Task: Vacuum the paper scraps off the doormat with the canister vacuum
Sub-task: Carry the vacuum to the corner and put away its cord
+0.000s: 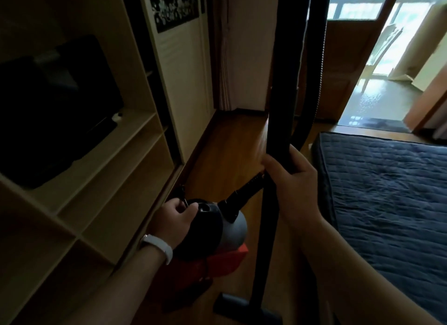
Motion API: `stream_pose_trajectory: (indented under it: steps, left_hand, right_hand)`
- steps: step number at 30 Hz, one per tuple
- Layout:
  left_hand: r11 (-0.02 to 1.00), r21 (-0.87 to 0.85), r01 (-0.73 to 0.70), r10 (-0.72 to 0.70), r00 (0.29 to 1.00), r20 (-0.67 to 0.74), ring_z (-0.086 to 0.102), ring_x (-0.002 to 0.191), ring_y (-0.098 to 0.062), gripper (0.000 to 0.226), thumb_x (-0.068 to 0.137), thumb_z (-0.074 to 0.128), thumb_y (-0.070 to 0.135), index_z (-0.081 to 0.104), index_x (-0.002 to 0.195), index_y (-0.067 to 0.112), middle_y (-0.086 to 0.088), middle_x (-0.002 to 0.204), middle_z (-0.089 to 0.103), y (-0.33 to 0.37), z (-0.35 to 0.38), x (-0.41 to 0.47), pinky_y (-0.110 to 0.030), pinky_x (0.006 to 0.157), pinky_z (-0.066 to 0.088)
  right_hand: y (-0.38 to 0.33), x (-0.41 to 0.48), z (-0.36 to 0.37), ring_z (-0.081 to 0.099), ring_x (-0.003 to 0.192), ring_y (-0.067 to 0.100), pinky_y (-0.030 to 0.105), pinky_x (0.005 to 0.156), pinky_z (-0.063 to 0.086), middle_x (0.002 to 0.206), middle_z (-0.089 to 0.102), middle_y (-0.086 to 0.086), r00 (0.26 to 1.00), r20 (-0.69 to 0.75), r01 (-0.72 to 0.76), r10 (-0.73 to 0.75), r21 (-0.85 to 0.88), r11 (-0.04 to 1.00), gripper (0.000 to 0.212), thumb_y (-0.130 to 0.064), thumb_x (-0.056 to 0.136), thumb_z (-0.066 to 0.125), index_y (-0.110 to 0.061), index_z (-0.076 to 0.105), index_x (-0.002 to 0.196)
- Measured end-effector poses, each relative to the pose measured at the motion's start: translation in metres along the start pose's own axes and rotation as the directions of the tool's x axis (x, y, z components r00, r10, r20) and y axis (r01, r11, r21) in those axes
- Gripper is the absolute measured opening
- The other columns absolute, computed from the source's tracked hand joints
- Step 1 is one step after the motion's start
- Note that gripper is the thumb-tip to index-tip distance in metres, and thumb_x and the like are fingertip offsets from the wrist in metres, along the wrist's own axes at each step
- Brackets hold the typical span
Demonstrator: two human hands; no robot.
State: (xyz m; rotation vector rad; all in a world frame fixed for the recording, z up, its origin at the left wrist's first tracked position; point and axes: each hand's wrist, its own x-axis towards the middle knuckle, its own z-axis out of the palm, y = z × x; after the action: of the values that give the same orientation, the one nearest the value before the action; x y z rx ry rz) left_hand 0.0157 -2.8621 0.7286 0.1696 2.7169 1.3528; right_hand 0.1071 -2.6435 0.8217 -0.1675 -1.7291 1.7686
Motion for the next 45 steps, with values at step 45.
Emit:
stream_pose_trajectory:
  steps: [45]
  left_hand:
    - [0.96,0.043,-0.278,0.24,0.888,0.391,0.063,0.061,-0.015,0.03,0.081,0.06,0.047,0.061,0.066,0.021,0.002,0.065,0.065,0.365,0.416,0.823,-0.025,0.049,0.044]
  right_hand:
    - [0.291,0.806,-0.15,0.056,0.069,0.01,0.024,0.065,0.048,0.068,0.058,-0.008,0.907,-0.422,-0.074,-0.007,-0.176,0.982,0.013,-0.012,0.09,0.073,-0.023,0.069,0.087]
